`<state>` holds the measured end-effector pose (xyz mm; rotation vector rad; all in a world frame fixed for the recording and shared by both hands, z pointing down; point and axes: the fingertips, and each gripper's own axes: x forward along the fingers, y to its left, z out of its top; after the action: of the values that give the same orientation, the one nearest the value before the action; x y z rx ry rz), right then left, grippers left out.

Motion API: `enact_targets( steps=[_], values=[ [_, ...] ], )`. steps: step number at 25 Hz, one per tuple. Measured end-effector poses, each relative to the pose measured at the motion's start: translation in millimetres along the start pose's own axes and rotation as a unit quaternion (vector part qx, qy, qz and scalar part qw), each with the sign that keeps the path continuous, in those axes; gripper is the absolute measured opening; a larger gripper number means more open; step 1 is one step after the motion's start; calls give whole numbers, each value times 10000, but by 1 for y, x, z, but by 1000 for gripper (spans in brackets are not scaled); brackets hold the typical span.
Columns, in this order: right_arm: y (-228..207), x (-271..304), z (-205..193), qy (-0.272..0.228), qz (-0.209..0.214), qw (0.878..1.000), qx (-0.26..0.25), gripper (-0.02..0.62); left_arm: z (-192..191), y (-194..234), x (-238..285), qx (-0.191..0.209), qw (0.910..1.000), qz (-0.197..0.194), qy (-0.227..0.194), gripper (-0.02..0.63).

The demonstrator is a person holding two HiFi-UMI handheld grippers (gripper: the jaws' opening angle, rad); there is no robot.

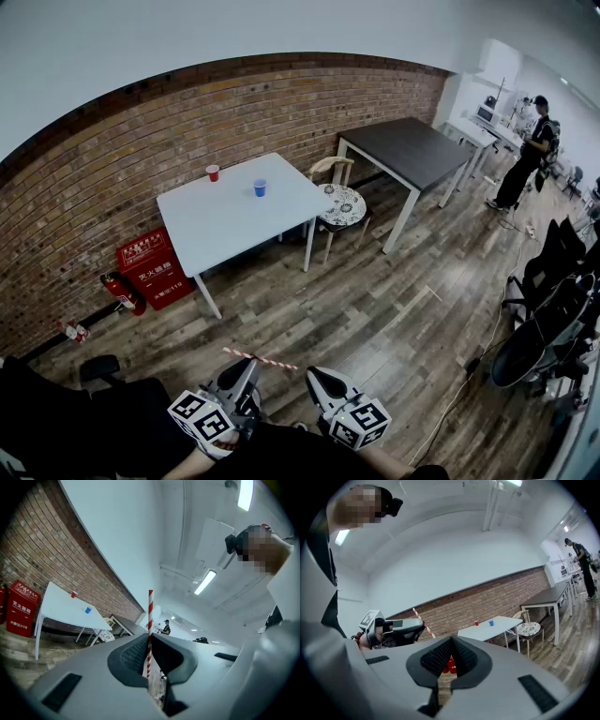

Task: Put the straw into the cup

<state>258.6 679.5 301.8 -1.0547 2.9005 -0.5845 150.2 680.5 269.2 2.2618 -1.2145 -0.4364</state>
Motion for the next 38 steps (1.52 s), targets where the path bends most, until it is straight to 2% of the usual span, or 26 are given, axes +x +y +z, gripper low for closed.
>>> enact_targets(
  steps=[9,17,29,38],
  values=[
    [-8,11,-3,-16,-227,9997,91,23,3,20,7,-146,9998,-84,72,37],
    [-31,44,-1,14,-578,9977,357,23,12,56,35,-380,9986,-139,346,37],
    [-54,160,20,54,-878,9954,382,23,81,151,76,-444,9977,-325,399,37],
    [-50,234,22,266,-1105,9931,289,23,117,220,89,-743,9950,-517,433,37]
  ],
)
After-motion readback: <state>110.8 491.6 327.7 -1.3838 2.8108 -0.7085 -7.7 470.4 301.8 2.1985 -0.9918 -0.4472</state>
